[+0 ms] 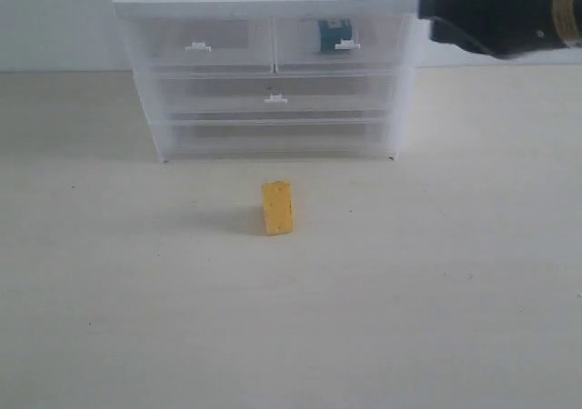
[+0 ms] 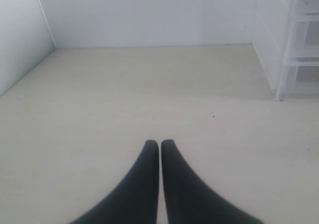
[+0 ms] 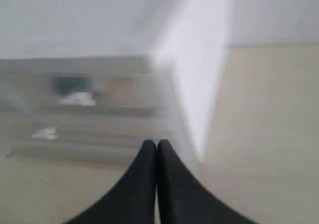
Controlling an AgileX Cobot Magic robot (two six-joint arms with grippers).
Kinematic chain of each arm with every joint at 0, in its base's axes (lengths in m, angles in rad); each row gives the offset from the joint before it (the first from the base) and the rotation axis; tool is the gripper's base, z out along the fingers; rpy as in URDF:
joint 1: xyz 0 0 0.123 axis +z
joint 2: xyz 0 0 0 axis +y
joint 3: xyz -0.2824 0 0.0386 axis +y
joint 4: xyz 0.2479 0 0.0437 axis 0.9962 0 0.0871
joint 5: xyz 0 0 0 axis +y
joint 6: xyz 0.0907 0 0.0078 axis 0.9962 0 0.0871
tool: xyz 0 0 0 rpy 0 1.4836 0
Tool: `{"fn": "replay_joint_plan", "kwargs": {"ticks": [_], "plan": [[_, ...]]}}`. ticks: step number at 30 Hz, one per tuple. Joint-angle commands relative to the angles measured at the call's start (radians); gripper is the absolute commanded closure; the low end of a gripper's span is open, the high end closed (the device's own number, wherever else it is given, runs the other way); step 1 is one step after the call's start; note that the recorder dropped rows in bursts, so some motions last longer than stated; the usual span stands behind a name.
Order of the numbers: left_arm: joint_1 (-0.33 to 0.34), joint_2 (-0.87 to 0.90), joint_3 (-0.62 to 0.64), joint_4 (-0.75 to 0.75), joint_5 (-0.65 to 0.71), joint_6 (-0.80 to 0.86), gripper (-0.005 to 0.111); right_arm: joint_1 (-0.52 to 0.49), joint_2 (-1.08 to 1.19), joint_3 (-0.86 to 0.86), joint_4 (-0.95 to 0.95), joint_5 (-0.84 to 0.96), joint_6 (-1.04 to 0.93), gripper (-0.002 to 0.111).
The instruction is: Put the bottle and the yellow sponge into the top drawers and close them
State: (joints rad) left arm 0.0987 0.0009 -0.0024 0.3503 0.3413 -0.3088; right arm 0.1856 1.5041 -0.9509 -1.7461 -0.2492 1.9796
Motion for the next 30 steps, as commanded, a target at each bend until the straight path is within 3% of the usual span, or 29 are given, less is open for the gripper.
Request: {"fn": "replay_joint_plan", "kwargs": {"ticks": [1,3,5,16,19,21,22,26,30], "plan": [[-0.005,-0.001,0.002,0.005,-0.002,0.003,0.103,0.013,-0.156,0.181,0.002,0.561,0.116,0.109],[-0.005,-0.001,0.002,0.005,-0.002,0.003,0.103,0.050,-0.217,0.229,0.002,0.776,0.116,0.109],[-0.005,-0.001,0.002,0.005,-0.002,0.003,0.103,0.069,-0.267,0.240,0.002,0.825,0.116,0.109],[-0.005,-0.001,0.002,0.007,-0.004,0.003,0.103,0.071,-0.641,0.240,0.003,0.583,0.118,0.109],[-0.005,-0.001,0.002,0.007,-0.004,0.003,0.103,0.071,-0.743,0.241,0.204,0.614,0.118,0.109],[-0.005,-0.001,0.002,0.007,-0.004,0.003,0.103,0.071,-0.787,0.244,0.146,0.633,0.103,0.109],[-0.005,-0.001,0.002,0.007,-0.004,0.003,0.103,0.071,-0.796,0.252,0.019,0.612,0.058,0.109],[-0.005,-0.001,0.002,0.007,-0.006,0.003,0.103,0.083,-0.787,0.267,0.002,0.617,-0.416,0.109],[-0.005,-0.001,0.002,0.007,-0.032,0.003,0.103,0.154,-0.685,0.277,0.002,1.016,-0.949,0.109]]}}
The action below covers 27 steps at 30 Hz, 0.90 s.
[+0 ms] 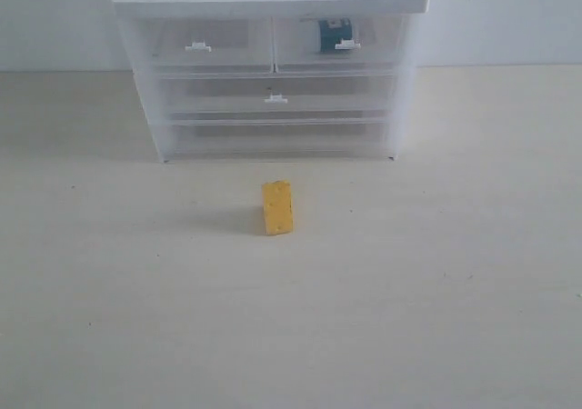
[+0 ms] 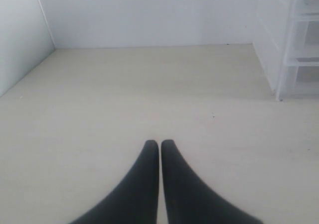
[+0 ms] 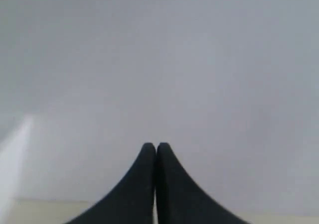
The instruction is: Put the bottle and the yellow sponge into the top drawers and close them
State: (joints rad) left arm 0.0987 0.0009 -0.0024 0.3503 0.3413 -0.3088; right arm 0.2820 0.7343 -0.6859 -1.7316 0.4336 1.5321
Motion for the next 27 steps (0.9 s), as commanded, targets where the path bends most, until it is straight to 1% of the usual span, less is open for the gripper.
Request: {"fn": "replay_joint_plan", "kwargs": {"ticks": [1,2,3,4,6,8,9,11,12,14,16,18,19,22,24,27], "plan": [[-0.005,-0.001,0.002,0.007,-0.045,0.003,0.103,0.081,0.120,0.012,-0.013,0.417,-0.571,0.109],[-0.005,-0.001,0.002,0.007,-0.065,0.003,0.103,0.111,0.143,0.012,-0.013,0.485,-0.631,0.109],[-0.005,-0.001,0.002,0.007,-0.088,0.003,0.103,0.139,0.160,0.007,0.025,0.500,-0.702,0.109],[-0.005,-0.001,0.002,0.005,-0.108,0.003,0.103,0.163,0.164,-0.005,0.139,0.481,-0.785,0.109],[-0.005,-0.001,0.002,-0.016,-0.175,-0.010,0.103,0.192,0.165,-0.052,0.521,0.464,-1.019,0.109],[-0.005,-0.001,0.002,-0.053,-0.263,-0.021,0.103,0.185,0.165,-0.091,0.917,0.480,-1.204,0.109],[-0.005,-0.001,0.002,-0.054,-0.313,-0.016,0.103,0.180,0.161,-0.096,1.063,0.485,-1.331,0.109],[-0.005,-0.001,0.002,-0.054,-0.401,-0.017,0.103,0.176,0.157,-0.107,1.431,0.490,-1.573,0.109],[-0.005,-0.001,0.002,-0.054,-0.451,-0.045,0.103,0.176,0.157,-0.107,1.602,0.495,-1.641,0.109],[-0.005,-0.001,0.002,-0.054,-0.531,-0.081,0.103,0.176,0.153,-0.090,1.821,0.458,-1.690,0.109],[-0.005,-0.001,0.002,-0.054,-0.614,-0.146,0.103,0.176,0.103,-0.048,1.927,0.291,-1.666,0.109],[-0.005,-0.001,0.002,-0.054,-0.694,-0.248,0.103,0.176,0.007,0.013,1.976,0.038,-1.640,0.109],[-0.005,-0.001,0.002,-0.054,-0.728,-0.274,0.103,0.176,-0.057,0.051,1.976,-0.088,-1.617,0.109],[-0.005,-0.001,0.002,-0.056,-0.804,-0.352,0.103,0.176,-0.231,0.176,1.934,-0.336,-1.610,0.109],[-0.005,-0.001,0.002,-0.056,-0.839,-0.422,0.103,0.176,-0.331,0.255,1.927,-0.402,-1.610,0.109],[-0.005,-0.001,0.002,-0.056,-0.887,-0.553,0.103,0.154,-0.421,0.386,1.955,-0.434,-1.585,0.109]]}}
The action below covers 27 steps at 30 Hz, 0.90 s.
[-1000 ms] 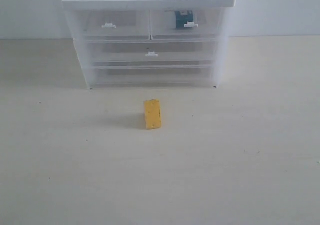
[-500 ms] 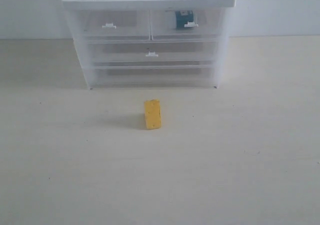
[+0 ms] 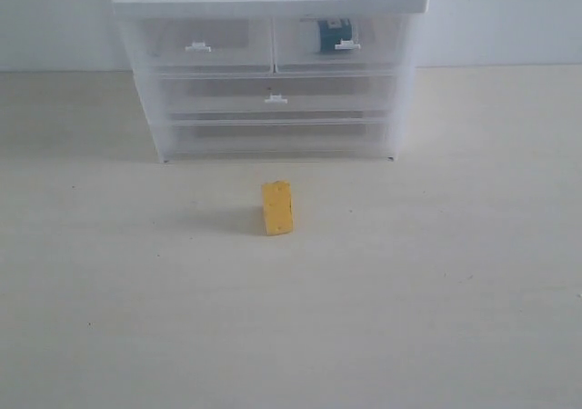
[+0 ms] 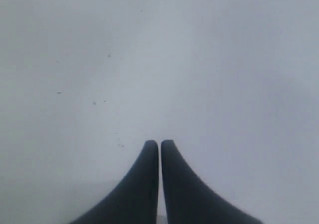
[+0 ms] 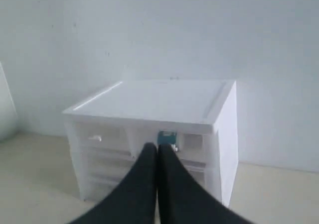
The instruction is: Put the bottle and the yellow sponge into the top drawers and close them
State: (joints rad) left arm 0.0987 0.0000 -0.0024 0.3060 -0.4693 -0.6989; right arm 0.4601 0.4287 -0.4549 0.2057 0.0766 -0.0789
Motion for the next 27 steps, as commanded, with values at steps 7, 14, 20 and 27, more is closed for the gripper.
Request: {"fn": "replay_joint_plan", "kwargs": {"ticks": [7,14,20,27], "plan": [[-0.005,0.000,0.002,0.033,-0.079,-0.301,0.103,-0.191,-0.166,0.411,0.138,-0.206,0.037,0.109],[-0.005,0.000,-0.054,0.088,0.148,-0.270,0.103,-0.240,-0.149,0.455,0.228,-0.136,0.052,0.107],[-0.005,0.241,-0.165,0.377,0.280,-0.300,0.103,-0.240,-0.149,0.455,0.297,-0.141,0.054,0.107],[-0.020,0.785,-0.351,0.623,0.317,-0.548,0.103,-0.240,-0.149,0.455,0.297,-0.141,0.054,0.107]]}}
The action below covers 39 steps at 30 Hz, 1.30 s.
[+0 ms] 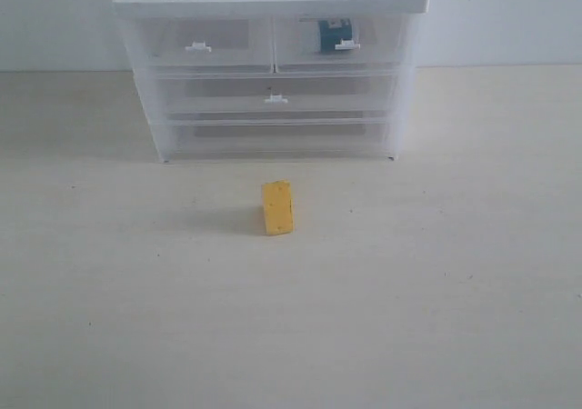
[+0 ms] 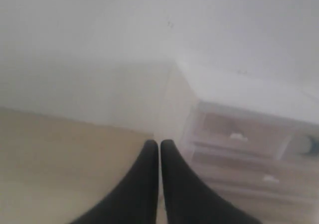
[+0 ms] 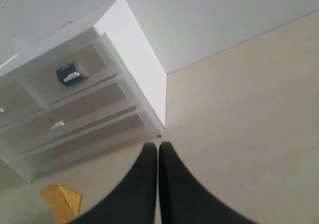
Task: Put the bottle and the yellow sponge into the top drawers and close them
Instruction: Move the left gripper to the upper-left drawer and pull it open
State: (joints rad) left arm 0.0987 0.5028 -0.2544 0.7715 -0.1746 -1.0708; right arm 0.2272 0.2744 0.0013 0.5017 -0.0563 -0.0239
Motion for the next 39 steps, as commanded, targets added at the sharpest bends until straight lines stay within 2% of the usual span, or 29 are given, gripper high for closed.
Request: {"fn": "replay_joint_plan", "kwargs": {"ticks": [1,3,5,7,9,12,14,16,22,27,34,39], "plan": [[-0.027,0.364,-0.129,0.199,0.004,-0.269,0.103,-0.007,0.005,-0.001,-0.002,-0.007,-0.001,0.107],[-0.030,0.509,-0.180,0.321,-0.115,-0.472,0.103,-0.007,0.005,-0.001,-0.002,-0.007,-0.001,0.107],[-0.016,0.662,-0.237,0.466,-0.324,-0.685,0.103,-0.007,0.005,-0.001,-0.002,-0.016,-0.001,0.107],[-0.007,0.842,-0.315,0.523,-0.579,-0.805,0.103,-0.007,0.005,-0.001,-0.002,-0.024,-0.001,0.107],[-0.004,1.011,-0.373,0.466,-0.796,-0.821,0.103,-0.007,0.005,-0.001,-0.002,-0.028,-0.001,0.107],[-0.004,1.201,-0.421,0.241,-1.046,-0.821,0.103,-0.007,0.005,-0.001,-0.002,-0.028,-0.001,0.107],[-0.010,1.286,-0.438,0.092,-1.046,-0.820,0.103,-0.007,0.005,-0.001,-0.002,-0.028,-0.001,0.107],[-0.019,1.339,-0.456,0.021,-1.046,-0.793,0.101,-0.007,0.005,-0.001,-0.002,-0.028,-0.001,0.107],[-0.089,1.401,-0.540,-0.042,-1.046,-0.789,0.082,-0.007,0.005,-0.001,-0.002,-0.028,-0.001,0.107],[-0.144,1.407,-0.621,-0.053,-0.926,-0.782,0.065,-0.007,0.005,-0.001,-0.002,-0.028,-0.001,0.107],[-0.202,1.411,-0.647,-0.051,-0.788,-0.724,0.063,-0.007,0.005,-0.001,-0.002,-0.028,-0.001,0.107],[-0.215,1.459,-0.656,-0.084,-0.774,-0.719,0.063,-0.007,0.005,-0.001,-0.002,-0.028,-0.001,0.107]]}}
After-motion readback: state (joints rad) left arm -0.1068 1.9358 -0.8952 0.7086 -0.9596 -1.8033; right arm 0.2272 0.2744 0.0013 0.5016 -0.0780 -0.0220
